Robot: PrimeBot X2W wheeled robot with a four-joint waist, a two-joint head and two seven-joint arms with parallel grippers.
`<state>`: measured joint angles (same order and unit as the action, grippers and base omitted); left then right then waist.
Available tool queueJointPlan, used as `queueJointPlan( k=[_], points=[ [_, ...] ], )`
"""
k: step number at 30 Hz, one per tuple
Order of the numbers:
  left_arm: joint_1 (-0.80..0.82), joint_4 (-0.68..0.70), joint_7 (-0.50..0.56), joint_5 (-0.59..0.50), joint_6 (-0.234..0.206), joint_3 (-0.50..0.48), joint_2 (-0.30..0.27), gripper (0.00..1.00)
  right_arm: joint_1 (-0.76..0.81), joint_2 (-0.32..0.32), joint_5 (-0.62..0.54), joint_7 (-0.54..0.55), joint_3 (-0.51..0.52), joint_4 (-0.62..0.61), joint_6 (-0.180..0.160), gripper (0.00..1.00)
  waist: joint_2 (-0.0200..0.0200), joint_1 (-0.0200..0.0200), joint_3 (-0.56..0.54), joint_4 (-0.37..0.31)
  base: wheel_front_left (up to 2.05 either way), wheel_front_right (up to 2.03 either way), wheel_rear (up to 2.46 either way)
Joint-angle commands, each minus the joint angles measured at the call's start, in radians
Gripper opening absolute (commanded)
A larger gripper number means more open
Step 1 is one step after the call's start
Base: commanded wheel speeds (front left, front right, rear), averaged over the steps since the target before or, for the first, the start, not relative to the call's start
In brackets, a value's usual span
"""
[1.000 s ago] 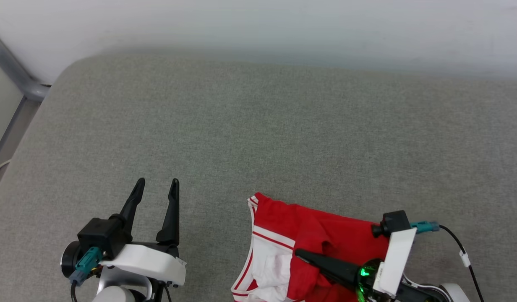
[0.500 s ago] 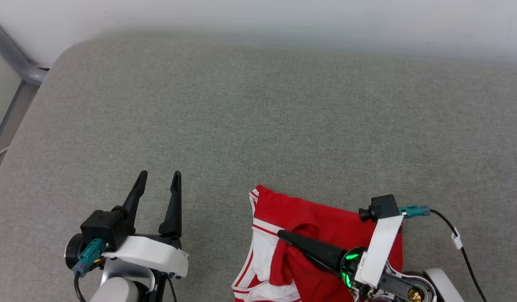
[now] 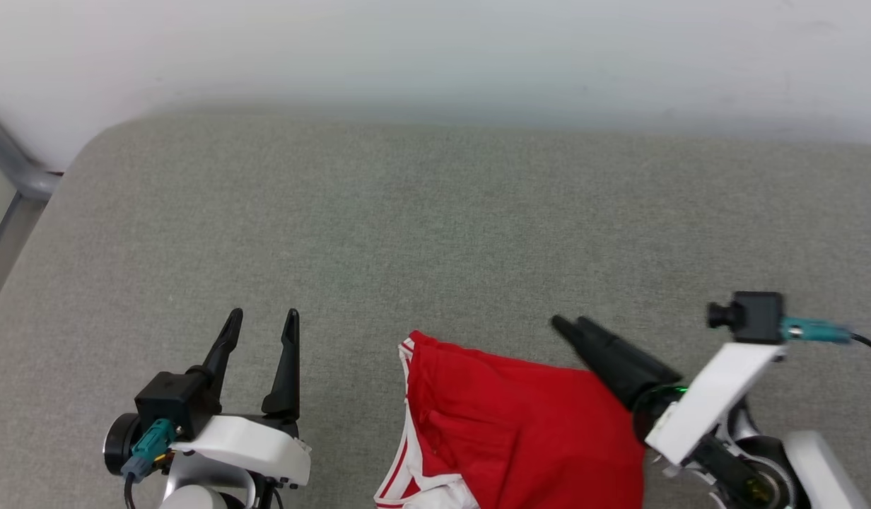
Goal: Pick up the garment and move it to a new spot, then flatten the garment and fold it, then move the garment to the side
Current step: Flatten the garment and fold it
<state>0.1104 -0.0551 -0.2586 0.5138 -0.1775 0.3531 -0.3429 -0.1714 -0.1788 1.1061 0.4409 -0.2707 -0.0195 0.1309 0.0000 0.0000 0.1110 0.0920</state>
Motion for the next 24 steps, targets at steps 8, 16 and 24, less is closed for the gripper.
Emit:
queueJointPlan(
  k=[8, 16, 24],
  points=[
    [-0.044, 0.016, 0.004, -0.001, -0.026, -0.008, -0.017, 1.0, 0.072, -0.012, -0.328, -0.235, 0.205, -0.034, 0.0, 1.0, 0.0, 0.0, -0.058, -0.042, 0.0, 0.0, 0.0],
    [-0.078, 0.018, 0.0, -0.007, -0.047, -0.019, -0.02, 1.0, 0.16, 0.037, -0.659, -0.335, 0.342, -0.115, 0.0, 1.0, 0.0, 0.0, -0.102, -0.071, 0.0, 0.0, 0.0],
    [-0.115, 0.006, -0.003, -0.011, -0.051, -0.025, -0.021, 1.0, 0.262, 0.061, -0.859, -0.402, 0.325, -0.156, 0.0, 1.0, 0.0, 0.0, -0.141, -0.082, 0.0, 0.0, 0.0]
  ],
)
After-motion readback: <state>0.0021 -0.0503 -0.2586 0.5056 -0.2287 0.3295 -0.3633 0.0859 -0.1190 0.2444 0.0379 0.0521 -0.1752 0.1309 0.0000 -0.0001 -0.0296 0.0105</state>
